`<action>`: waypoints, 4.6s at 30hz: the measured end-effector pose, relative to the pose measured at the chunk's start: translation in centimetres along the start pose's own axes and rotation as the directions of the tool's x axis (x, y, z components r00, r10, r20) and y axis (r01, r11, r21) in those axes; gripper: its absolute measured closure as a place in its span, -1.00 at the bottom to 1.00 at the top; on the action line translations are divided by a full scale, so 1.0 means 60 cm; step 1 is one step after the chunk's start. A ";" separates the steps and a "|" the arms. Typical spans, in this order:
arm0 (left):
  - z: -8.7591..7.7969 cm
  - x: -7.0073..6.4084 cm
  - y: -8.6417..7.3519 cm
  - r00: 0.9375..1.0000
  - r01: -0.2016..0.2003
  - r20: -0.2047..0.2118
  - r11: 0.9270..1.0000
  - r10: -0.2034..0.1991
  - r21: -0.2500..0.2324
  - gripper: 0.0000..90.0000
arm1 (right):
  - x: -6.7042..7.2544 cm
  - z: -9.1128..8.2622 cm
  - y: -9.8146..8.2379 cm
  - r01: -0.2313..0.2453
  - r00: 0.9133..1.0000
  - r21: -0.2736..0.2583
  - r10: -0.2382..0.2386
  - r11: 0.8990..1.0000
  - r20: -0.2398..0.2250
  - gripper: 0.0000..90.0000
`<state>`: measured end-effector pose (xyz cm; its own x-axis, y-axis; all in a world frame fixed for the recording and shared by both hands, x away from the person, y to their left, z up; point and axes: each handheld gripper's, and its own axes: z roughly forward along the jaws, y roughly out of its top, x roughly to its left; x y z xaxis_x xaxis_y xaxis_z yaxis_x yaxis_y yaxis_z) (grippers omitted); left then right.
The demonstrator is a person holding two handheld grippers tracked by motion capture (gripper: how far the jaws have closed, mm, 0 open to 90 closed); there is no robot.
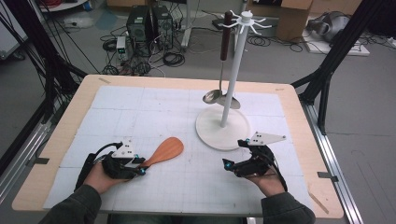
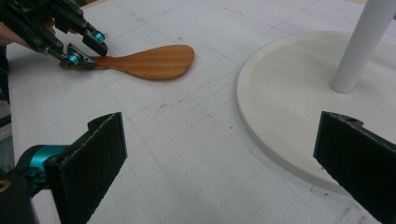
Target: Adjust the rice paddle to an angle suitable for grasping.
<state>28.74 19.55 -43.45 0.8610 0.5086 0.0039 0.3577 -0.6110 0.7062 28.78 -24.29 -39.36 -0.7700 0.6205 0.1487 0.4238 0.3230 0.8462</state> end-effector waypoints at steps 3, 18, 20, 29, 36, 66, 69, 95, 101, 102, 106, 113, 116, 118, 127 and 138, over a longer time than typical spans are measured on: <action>0.001 0.002 -0.001 1.000 0.000 -0.006 1.000 0.000 0.014 0.33 | 0.001 0.000 0.000 -0.002 1.000 0.003 0.002 1.000 -0.001 -0.97; -0.004 0.008 -0.005 0.999 0.038 -0.001 0.999 -0.038 0.026 0.43 | 0.001 0.001 -0.001 0.003 1.000 0.004 -0.003 1.000 -0.002 -0.96; -0.004 0.008 -0.005 0.999 0.034 -0.002 0.999 -0.034 0.023 0.44 | 0.001 0.001 -0.001 0.000 1.000 0.006 0.000 1.000 -0.003 -0.97; -0.004 0.005 -0.002 1.000 0.004 0.011 1.000 -0.004 0.017 0.45 | 0.001 0.003 -0.001 0.001 1.000 0.012 -0.001 1.000 -0.005 -0.97; -0.011 0.004 0.002 1.000 -0.006 0.013 1.000 0.006 -0.007 0.45 | 0.002 0.004 -0.001 0.002 1.000 0.015 -0.002 1.000 -0.009 -0.96; -0.002 0.007 -0.003 0.999 -0.011 0.037 1.000 0.010 0.022 0.44 | 0.004 0.009 -0.003 0.009 1.000 0.022 -0.009 1.000 -0.019 -0.96; -0.005 0.007 -0.007 1.000 0.003 0.028 1.000 -0.004 0.018 0.43 | 0.004 0.008 -0.003 0.010 1.000 0.022 -0.010 1.000 -0.020 -0.97; -0.011 0.008 -0.003 0.999 -0.013 0.040 1.000 0.012 0.012 0.45 | 0.007 0.017 -0.005 0.015 0.999 0.045 -0.014 0.999 -0.033 -0.97; -0.013 0.002 0.002 0.998 -0.028 0.061 1.000 0.028 -0.003 0.45 | 0.010 0.022 -0.006 0.023 0.999 0.060 -0.021 0.998 -0.044 -0.96; -0.013 0.001 0.004 0.997 -0.034 0.068 0.999 0.034 -0.001 0.45 | 0.010 0.022 -0.006 0.022 0.999 0.061 -0.020 0.998 -0.045 -0.96; -0.006 -0.002 0.008 0.996 -0.049 0.080 0.999 0.049 0.006 0.45 | 0.011 0.025 -0.006 0.022 0.999 0.065 -0.019 0.998 -0.048 -0.96; 0.001 0.003 0.007 0.994 -0.074 0.080 0.996 0.071 0.042 0.45 | 0.012 0.026 -0.006 0.026 0.999 0.068 -0.022 0.997 -0.048 -0.96; 0.002 0.006 0.006 0.994 -0.065 0.086 0.997 0.061 0.042 0.45 | 0.012 0.026 -0.006 0.028 0.998 0.065 -0.025 0.997 -0.049 -0.96; 0.002 0.004 0.004 0.996 -0.049 0.080 0.998 0.046 0.032 0.45 | 0.012 0.025 -0.006 0.026 0.999 0.065 -0.023 0.998 -0.049 -0.97; -0.017 0.010 -0.016 0.997 -0.020 0.072 0.999 0.018 0.030 0.36 | 0.012 0.023 -0.007 0.028 0.998 0.064 -0.025 0.998 -0.052 -0.97; -0.017 0.005 -0.018 0.997 -0.062 0.052 0.997 0.060 0.045 0.36 | 0.013 0.023 -0.007 0.026 0.998 0.064 -0.023 0.998 -0.053 -0.96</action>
<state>28.24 20.96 -43.49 0.8986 0.4387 0.0092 0.3192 -0.6680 0.6722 28.66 -22.97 -40.30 -0.8033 0.5747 0.1562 0.4334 0.3844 0.8151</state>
